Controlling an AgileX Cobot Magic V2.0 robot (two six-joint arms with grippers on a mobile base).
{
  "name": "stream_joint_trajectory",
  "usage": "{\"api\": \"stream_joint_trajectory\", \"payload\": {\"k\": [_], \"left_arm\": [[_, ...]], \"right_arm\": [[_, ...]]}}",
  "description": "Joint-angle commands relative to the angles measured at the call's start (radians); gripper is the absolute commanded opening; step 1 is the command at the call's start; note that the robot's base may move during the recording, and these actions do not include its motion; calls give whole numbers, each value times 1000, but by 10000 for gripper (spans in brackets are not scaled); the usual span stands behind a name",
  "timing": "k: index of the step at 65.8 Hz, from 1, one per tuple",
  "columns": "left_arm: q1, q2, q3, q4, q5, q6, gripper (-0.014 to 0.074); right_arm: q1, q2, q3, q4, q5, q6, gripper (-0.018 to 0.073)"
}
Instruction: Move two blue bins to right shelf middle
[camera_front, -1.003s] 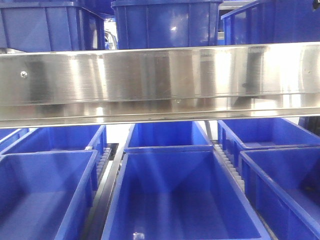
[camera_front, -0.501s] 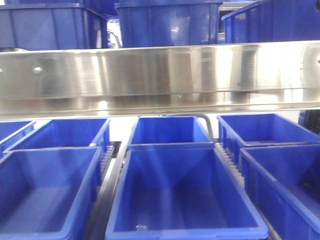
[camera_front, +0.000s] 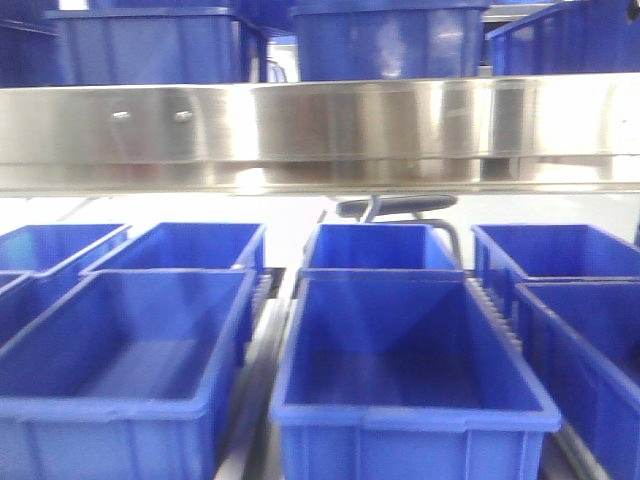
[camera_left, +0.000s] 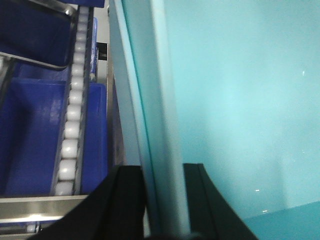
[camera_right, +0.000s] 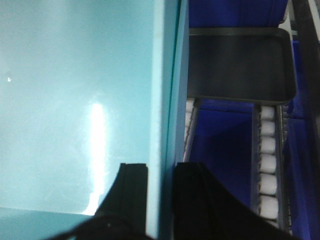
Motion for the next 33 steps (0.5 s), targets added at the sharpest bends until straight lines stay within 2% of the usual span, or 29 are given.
{"api": "stream_joint_trajectory", "payload": {"k": [1, 33], "left_arm": [[-3, -20, -18, -26, -76, 7, -111], [-3, -20, -18, -26, -76, 7, -111]], "right_arm": [[1, -22, -18, 29, -107, -2, -163], [1, -20, -18, 29, -109, -2, -163]]}}
